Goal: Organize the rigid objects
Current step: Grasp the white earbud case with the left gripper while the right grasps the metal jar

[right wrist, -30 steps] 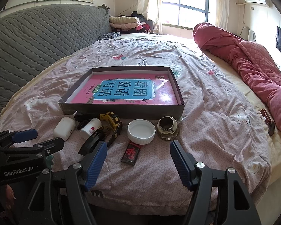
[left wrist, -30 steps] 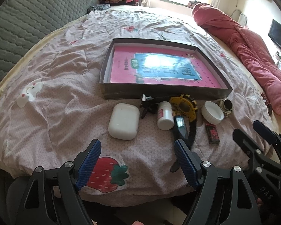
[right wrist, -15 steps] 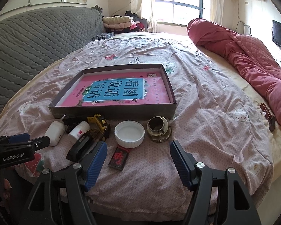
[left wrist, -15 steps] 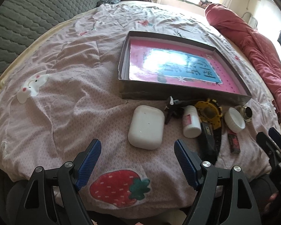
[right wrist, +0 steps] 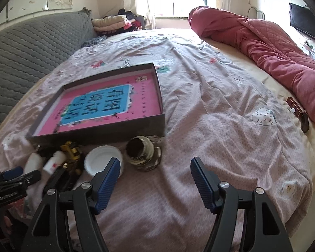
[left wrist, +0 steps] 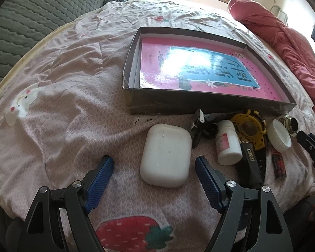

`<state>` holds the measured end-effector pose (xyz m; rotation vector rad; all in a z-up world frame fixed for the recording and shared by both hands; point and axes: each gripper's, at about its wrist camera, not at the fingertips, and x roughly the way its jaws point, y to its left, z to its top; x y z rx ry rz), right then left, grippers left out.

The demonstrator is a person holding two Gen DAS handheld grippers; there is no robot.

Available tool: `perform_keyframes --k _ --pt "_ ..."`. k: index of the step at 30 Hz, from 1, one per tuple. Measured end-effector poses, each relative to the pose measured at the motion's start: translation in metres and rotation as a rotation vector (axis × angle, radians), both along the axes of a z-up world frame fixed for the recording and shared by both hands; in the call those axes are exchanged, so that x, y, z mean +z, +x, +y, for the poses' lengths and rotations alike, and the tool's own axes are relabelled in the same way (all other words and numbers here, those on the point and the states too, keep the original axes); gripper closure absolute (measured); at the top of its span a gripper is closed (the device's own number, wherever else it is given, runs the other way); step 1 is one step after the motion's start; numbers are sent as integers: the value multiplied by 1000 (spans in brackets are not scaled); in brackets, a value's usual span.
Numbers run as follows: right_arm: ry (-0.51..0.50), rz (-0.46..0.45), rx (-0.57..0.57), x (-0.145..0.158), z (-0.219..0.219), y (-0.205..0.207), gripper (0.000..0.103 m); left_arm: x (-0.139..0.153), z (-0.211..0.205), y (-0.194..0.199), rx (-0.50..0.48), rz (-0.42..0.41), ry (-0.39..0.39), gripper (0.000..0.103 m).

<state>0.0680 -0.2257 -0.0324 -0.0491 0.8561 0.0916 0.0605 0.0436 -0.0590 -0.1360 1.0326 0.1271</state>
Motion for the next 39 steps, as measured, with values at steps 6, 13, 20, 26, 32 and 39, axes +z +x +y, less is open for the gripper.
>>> perform_keyframes --k 6,13,20,26,32,39 --pt "-54 50 19 -16 2 14 34 -4 -2 5 -15 -7 30 22" --pt "-138 31 61 -23 16 20 35 -5 -3 10 -25 -29 48 22" --pt "-221 4 134 -30 35 28 48 -6 0 9 -36 -43 39 23" --pt "-209 -8 162 -32 39 29 60 -5 -3 7 -41 -54 43 37" --pt "-145 -53 156 -20 29 24 60 -2 -13 4 -79 -57 72 56" --pt "-76 -93 153 -5 20 18 60 4 1 -5 -62 -60 -35 57"
